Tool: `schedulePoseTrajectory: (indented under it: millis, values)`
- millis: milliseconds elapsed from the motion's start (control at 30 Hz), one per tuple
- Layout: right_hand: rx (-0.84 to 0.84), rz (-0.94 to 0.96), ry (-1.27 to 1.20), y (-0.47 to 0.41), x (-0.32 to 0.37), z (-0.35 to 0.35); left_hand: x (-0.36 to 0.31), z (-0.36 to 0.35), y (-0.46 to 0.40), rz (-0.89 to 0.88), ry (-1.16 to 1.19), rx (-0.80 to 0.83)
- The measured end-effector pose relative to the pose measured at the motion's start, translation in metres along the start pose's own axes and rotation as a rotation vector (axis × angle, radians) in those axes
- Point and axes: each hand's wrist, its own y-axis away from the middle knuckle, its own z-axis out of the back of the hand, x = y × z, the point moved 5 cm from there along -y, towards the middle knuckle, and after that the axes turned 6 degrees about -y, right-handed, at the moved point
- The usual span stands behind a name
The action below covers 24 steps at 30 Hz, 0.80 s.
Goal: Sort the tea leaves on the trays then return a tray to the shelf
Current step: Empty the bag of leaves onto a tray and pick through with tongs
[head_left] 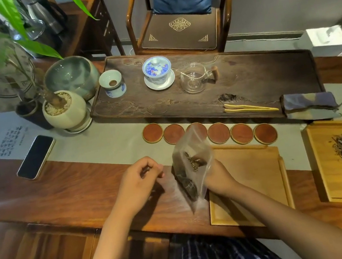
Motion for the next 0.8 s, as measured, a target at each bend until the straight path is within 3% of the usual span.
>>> schedulePoseTrajectory:
  millis: [133,333,433,533,667,800]
  values:
    - [0.026,0.088,-0.024,0.019,0.025,0.025,0.017,-0.006,-0.002,0.069,-0.072,0.077]
    - [0.142,-0.065,0.081,0.06,0.018,0.058,0.0,-0.057,0.003,-0.054,-0.198,0.511]
    - [0.274,-0.186,0.192,0.077,0.012,0.067,-0.012,-0.082,0.01,-0.096,-0.1,0.589]
    - [0.197,-0.193,0.139,0.091,0.011,0.077,-0.023,-0.1,0.02,-0.109,-0.071,0.618]
    - [0.003,-0.15,-0.146,0.109,0.005,0.083,-0.03,-0.122,0.041,-0.147,-0.059,0.6]
    - [-0.072,-0.12,-0.336,0.131,-0.008,0.083,-0.028,-0.138,0.064,-0.088,0.076,0.563]
